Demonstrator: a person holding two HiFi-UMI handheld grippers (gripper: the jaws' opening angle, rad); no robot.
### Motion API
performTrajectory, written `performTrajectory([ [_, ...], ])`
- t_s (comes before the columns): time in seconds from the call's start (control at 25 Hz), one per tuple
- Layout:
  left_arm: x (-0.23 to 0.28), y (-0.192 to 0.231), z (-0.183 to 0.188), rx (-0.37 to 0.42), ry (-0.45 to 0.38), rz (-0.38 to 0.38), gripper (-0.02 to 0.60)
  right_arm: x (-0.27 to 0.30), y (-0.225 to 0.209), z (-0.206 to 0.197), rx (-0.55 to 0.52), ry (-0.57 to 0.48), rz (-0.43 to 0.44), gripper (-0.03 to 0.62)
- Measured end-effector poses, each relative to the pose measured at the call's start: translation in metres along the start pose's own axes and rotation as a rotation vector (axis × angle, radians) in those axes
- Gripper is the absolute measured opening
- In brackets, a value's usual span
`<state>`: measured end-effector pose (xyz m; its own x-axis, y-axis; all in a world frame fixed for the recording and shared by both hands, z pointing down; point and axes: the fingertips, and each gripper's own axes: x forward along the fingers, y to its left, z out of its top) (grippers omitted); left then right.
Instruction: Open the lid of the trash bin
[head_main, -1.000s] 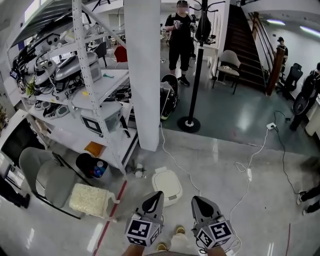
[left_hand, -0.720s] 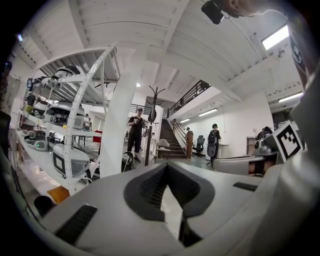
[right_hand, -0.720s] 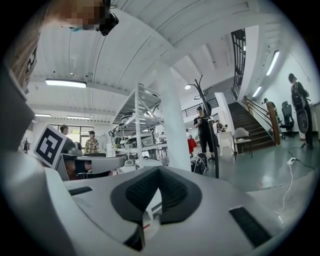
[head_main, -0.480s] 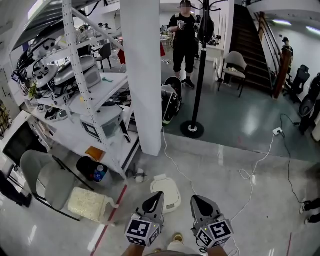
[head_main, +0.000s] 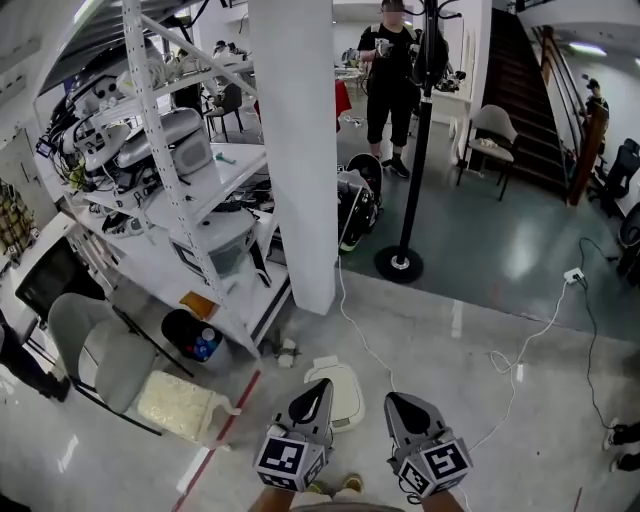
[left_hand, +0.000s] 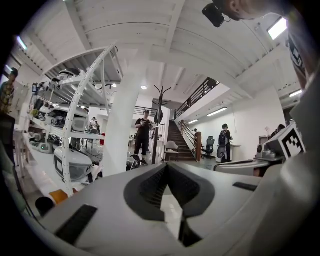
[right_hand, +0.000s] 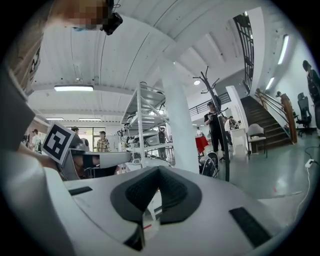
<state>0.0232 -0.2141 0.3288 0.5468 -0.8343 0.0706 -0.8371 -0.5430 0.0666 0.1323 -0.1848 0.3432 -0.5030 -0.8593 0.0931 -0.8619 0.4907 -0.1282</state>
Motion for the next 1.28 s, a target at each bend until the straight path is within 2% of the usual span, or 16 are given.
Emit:
performTrajectory([
  [0.24,0.009,0.012,0.003,0.010,0.005,0.009,-0.003,0.018,-0.006,0.008,-0.010,-0.011,0.017,0.020],
  [0.68,0.021,0.030,-0.020,0.001,0.041,-0.004,-0.003,0.054,-0.006,0.000,-0.009,-0.019,0.023,0.020],
  [0.88,0.030,0.036,-0.034,0.003,0.083,-0.016,-0.003,0.068,-0.009,-0.012,-0.022,-0.008,0.032,0.020],
  [1.0,0.037,0.047,-0.042,0.012,0.079,-0.013,-0.003,0.074,-0.009,-0.023,-0.034,0.013,0.036,0.020],
  [1.28,0.051,0.071,-0.079,-0.043,0.113,0.022,-0.003,0.095,-0.014,-0.055,-0.017,0.029,0.017,0.020],
])
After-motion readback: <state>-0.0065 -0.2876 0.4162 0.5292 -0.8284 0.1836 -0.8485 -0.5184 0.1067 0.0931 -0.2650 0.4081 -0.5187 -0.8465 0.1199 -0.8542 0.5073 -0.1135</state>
